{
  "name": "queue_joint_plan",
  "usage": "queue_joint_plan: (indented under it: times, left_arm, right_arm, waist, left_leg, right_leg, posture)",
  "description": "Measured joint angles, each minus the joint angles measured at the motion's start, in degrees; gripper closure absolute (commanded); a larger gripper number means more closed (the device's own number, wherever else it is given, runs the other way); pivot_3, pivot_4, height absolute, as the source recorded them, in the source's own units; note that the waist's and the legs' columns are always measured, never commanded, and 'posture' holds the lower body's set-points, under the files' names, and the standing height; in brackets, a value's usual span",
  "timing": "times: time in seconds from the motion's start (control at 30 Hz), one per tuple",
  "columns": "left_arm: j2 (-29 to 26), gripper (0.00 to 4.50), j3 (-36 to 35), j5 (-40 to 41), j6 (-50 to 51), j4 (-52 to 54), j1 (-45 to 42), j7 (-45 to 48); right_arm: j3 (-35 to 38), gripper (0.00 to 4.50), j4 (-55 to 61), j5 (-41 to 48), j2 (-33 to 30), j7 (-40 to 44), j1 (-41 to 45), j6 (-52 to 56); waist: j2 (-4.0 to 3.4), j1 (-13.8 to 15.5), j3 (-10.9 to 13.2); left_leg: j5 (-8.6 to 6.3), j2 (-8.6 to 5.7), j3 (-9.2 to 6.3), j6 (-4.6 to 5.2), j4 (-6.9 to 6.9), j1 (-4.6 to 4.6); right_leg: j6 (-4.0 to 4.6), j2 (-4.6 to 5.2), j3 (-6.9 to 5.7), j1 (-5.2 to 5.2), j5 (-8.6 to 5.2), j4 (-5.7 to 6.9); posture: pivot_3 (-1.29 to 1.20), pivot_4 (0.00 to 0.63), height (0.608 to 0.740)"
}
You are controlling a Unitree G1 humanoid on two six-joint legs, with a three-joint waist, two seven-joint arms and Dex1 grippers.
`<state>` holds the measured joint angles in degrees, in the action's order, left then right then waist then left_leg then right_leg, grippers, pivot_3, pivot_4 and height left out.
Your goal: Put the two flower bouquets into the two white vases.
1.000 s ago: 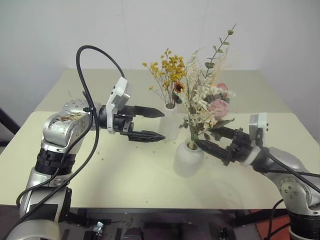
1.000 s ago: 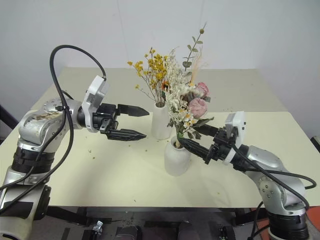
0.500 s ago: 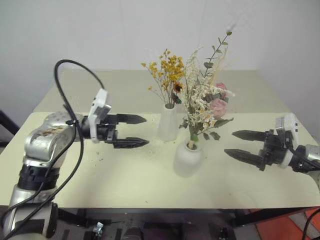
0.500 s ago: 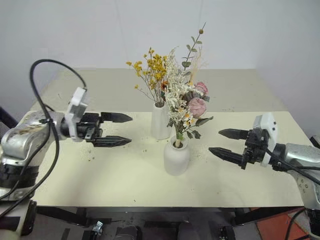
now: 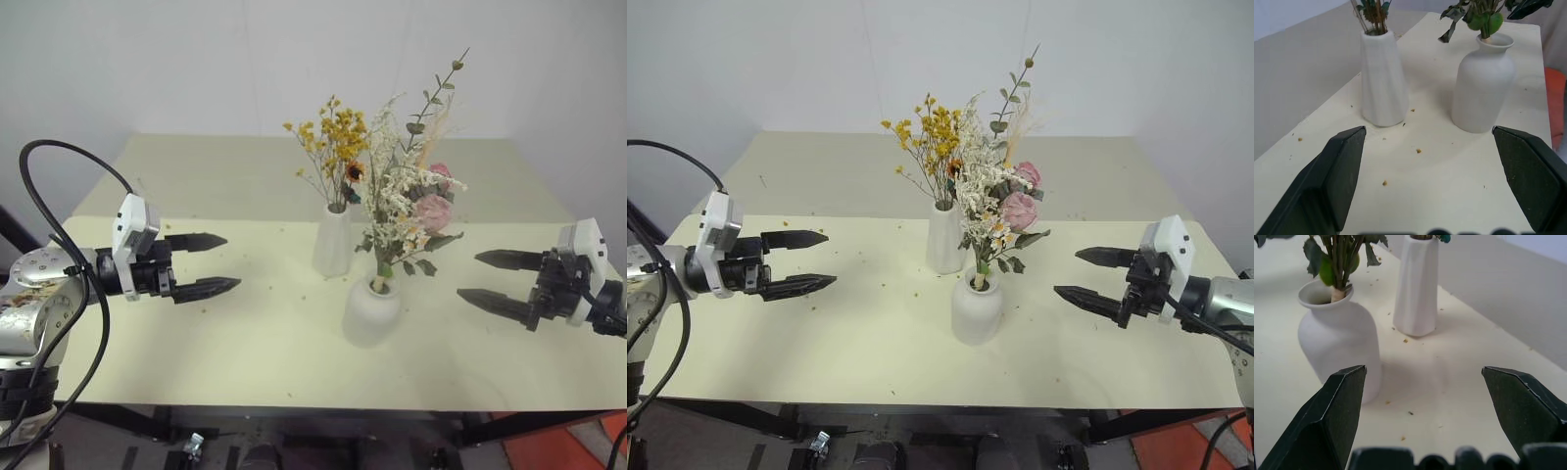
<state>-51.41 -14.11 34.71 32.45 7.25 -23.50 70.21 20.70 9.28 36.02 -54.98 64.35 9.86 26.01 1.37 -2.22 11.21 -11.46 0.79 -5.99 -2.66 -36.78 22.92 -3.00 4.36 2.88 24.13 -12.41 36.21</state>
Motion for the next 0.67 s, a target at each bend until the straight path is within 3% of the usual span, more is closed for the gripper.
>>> queue_joint_plan:
  times: [0.4, 0.67]
  left_arm:
    - [2.38, 0.0, -0.38, -1.08, -3.84, 1.03, 3.84, -3.35]
    - [4.68, 0.0, -0.26, -1.08, -5.39, 1.91, 4.5, -5.25]
  right_arm:
    - [0.13, 0.02, 0.96, -1.62, 0.05, -0.98, -0.57, -0.61]
    - [1.82, 0.02, 2.7, -1.84, 3.67, -2.09, -4.53, -3.21]
  waist:
    - [0.0, -0.19, 0.0]
    - [0.02, -0.16, -0.02]
  left_leg:
    - [0.0, 0.01, 0.06, 0.0, 0.0, -0.05]
    - [0.0, 0.01, 0.08, 0.0, 0.0, -0.08]
  right_leg:
    - [0.01, -0.01, 0.04, -0.01, 0.0, 0.02]
    - [0.01, -0.01, 0.07, -0.04, 0.01, 0.04]
  posture:
    - [0.0, 0.15, 0.74]
    - [0.0, 0.15, 0.74]
